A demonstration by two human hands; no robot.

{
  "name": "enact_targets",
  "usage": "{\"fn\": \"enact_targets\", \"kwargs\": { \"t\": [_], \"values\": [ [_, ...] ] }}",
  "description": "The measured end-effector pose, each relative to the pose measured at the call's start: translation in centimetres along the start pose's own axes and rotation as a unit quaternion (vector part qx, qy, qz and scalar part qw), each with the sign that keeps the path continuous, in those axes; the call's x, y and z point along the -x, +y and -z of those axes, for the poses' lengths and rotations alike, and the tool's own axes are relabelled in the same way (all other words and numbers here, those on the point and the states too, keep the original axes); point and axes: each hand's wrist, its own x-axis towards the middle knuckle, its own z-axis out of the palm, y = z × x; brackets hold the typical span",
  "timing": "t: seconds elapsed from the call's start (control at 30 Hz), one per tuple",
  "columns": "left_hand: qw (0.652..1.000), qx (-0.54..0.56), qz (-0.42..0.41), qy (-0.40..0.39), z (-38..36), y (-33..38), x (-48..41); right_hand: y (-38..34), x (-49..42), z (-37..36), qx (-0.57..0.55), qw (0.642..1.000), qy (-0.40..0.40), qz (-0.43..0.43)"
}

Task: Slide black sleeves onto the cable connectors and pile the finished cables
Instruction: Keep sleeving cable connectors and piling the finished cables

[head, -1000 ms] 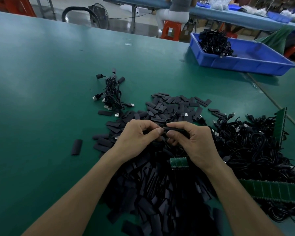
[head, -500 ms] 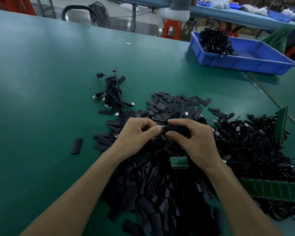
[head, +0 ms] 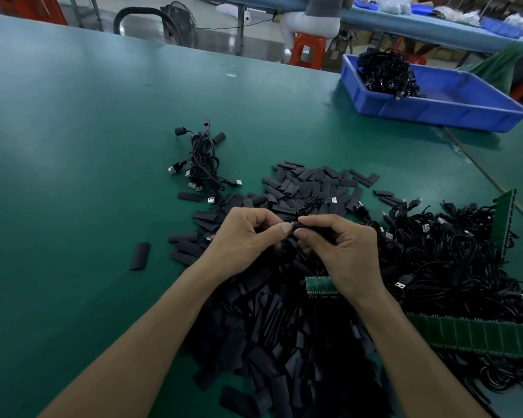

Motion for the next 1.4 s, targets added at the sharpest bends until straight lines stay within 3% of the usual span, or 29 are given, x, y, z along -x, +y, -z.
{"fn": "enact_targets", "kwargs": {
  "t": [0.33, 0.57, 1.17, 1.27, 1.4],
  "values": [
    [0.999, 0.021, -0.005, -0.036, 0.0, 0.1, 0.0, -0.5, -0.3, 0.0, 0.028, 1.0, 0.004, -0.012],
    [1.0, 0.004, 0.001, 0.014, -0.4, -0.3, 0.0, -0.6, 0.0, -0.3, -0.018, 0.988, 0.139, -0.059],
    [0.998, -0.018, -0.028, 0.059, -1.2, -0.4, 0.2, -0.2, 0.4, -0.8, -0.086, 0.986, 0.108, -0.093],
    [0.99, -0.114, -0.064, 0.061, -0.7, -0.1, 0.1, -0.4, 0.0, -0.1, -0.134, 0.979, 0.105, -0.109],
    [0.926, -0.35, -0.13, 0.054, 0.8, -0.1, -0.5, -1.1, -0.9, 1.0, -0.159, 0.976, 0.09, -0.116]
  ]
}}
